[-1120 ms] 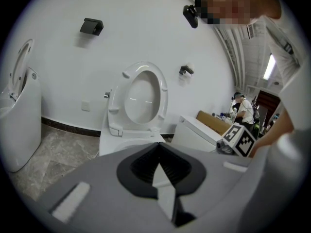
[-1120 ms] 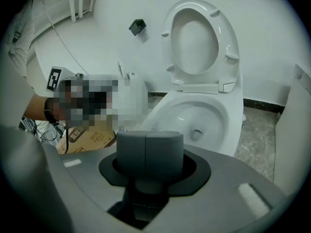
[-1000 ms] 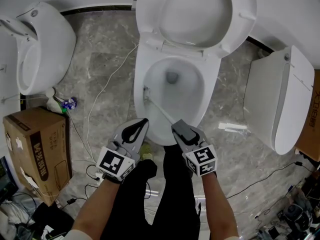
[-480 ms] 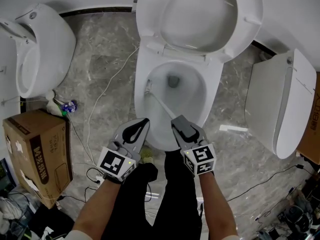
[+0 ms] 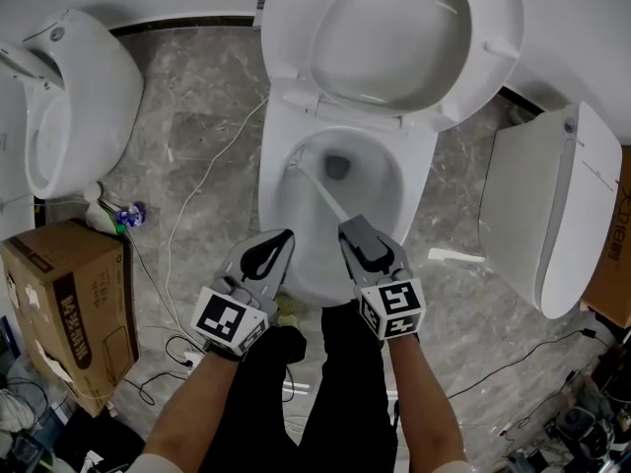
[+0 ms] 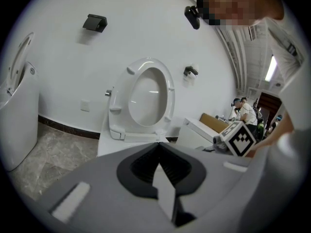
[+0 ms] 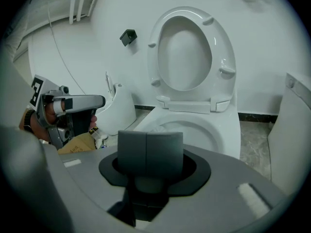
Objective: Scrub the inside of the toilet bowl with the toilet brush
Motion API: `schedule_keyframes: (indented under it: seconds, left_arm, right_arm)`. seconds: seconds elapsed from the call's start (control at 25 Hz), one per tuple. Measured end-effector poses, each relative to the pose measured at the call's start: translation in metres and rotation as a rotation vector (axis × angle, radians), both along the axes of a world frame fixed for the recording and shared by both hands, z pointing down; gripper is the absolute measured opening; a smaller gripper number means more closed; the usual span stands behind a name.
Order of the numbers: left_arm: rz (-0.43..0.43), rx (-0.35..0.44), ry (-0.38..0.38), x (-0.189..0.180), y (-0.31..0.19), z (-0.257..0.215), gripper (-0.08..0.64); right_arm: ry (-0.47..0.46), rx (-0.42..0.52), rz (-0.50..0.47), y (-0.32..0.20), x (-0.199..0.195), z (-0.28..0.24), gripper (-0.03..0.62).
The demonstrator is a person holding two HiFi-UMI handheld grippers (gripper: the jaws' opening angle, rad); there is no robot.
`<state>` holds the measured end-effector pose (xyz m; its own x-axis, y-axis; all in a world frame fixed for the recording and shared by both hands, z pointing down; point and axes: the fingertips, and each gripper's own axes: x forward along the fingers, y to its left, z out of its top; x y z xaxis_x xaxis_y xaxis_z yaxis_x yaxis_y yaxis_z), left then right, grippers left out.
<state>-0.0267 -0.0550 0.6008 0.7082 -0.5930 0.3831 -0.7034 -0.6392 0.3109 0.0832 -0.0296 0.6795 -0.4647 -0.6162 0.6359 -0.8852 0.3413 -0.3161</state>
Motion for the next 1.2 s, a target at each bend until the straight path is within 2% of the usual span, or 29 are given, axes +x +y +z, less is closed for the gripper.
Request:
schedule_keyframes:
  seconds: [0.52, 0.72, 1.2]
  left_arm:
    - [-0.007, 0.012, 0.028, 0.016, -0.012, 0.0, 0.006]
    - [-0.006, 0.001, 0.034, 0.025, -0.014, 0.002, 0.006]
    - [0.014, -0.008, 0.051, 0.042, -0.007, -0.011, 0.006]
  right_arm:
    - [0.132, 0.056, -0.002, -0.029, 0.053, -0.009, 0.167]
    - [0.195, 0.052, 0.01, -0.033, 0.081, -0.007, 0.166]
    - [0.364, 0.021, 0.047, -0.018, 0.117, -0.019, 0.166]
